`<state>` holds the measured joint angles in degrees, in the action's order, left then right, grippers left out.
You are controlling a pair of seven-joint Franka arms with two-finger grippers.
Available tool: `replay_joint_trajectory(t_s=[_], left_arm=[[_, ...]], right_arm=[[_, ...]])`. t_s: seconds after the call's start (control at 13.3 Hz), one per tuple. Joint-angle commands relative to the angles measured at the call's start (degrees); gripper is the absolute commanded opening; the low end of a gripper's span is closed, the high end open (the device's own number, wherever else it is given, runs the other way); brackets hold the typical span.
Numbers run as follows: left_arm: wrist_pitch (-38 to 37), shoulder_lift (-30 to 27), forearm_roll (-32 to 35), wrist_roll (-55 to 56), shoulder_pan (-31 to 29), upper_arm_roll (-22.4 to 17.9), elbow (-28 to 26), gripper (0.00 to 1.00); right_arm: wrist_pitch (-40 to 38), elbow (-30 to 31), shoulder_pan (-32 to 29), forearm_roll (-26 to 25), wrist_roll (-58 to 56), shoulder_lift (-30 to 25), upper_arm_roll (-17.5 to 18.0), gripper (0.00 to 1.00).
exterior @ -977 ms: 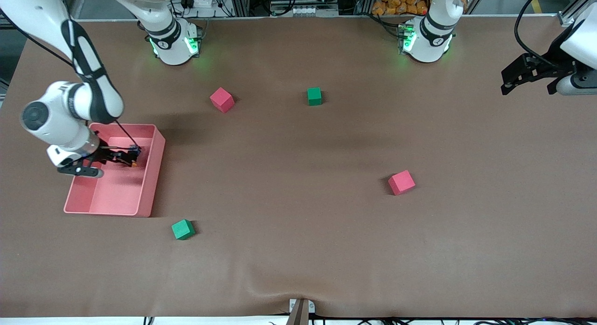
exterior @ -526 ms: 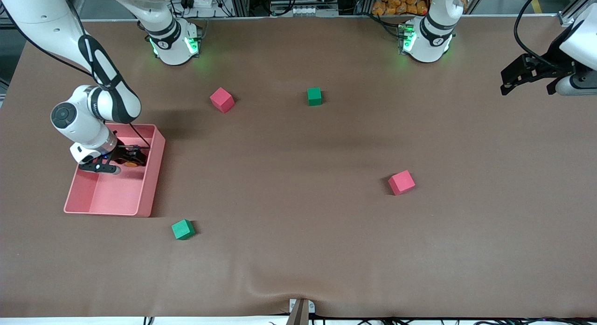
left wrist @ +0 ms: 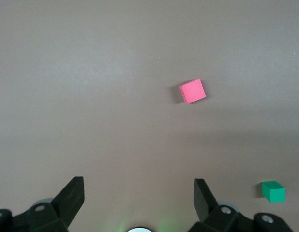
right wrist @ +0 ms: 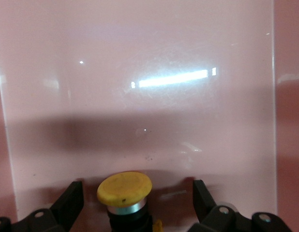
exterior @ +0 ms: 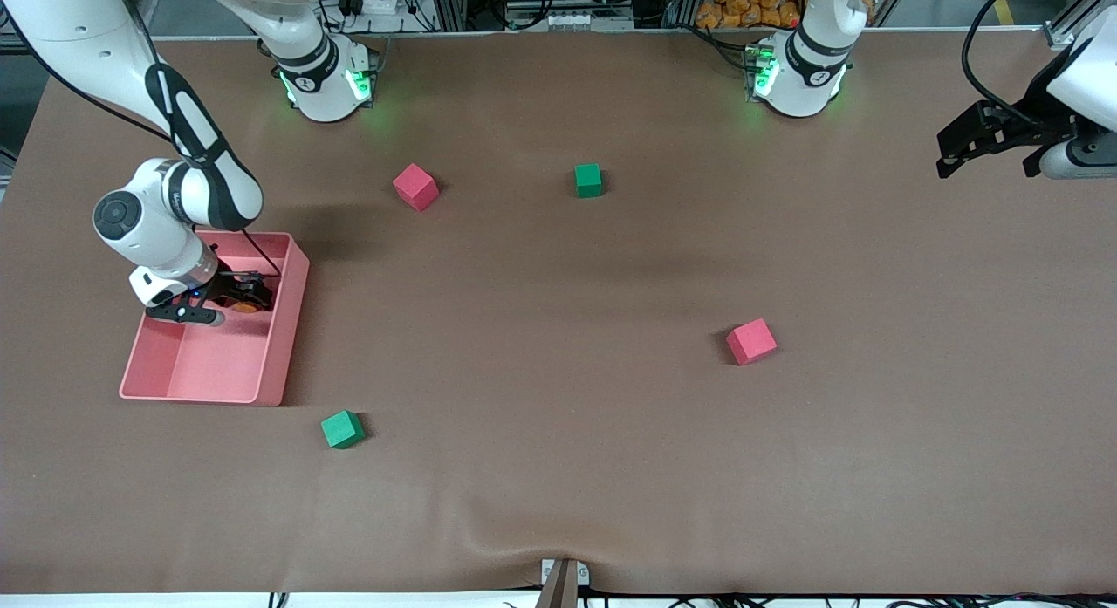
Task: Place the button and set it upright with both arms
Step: 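Reach the right gripper down into the pink tray toward the button, then grasp the yellow button with the right gripper and lift it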
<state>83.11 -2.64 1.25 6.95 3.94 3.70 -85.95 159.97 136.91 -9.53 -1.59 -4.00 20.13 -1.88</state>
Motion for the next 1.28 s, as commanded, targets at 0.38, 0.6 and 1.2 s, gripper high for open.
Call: replay_joint_trajectory(t_s=[0.38,0.6,1.2], left_arm=[[-0.49,0.00,-0.20,-1.24,-0.42,0.08,0.26,1.00],[-0.49,0.00,-0.20,-1.24,-0.42,0.08,0.25,1.00],[-0.49,0.00,-0.20,-1.24,-0.16,0.17,0.16,1.00]], right_arm=[[-10.64,2.05,-1.80,-0.26,-1.45,-7.92,0.48,1.00],[-10.55,2.05,-2.33,-0.26,-1.62,-6.25,0.48,1.00],[-10.55,1.96,-2.33,-0.26,-1.97,-4.93,0.48,1.00]])
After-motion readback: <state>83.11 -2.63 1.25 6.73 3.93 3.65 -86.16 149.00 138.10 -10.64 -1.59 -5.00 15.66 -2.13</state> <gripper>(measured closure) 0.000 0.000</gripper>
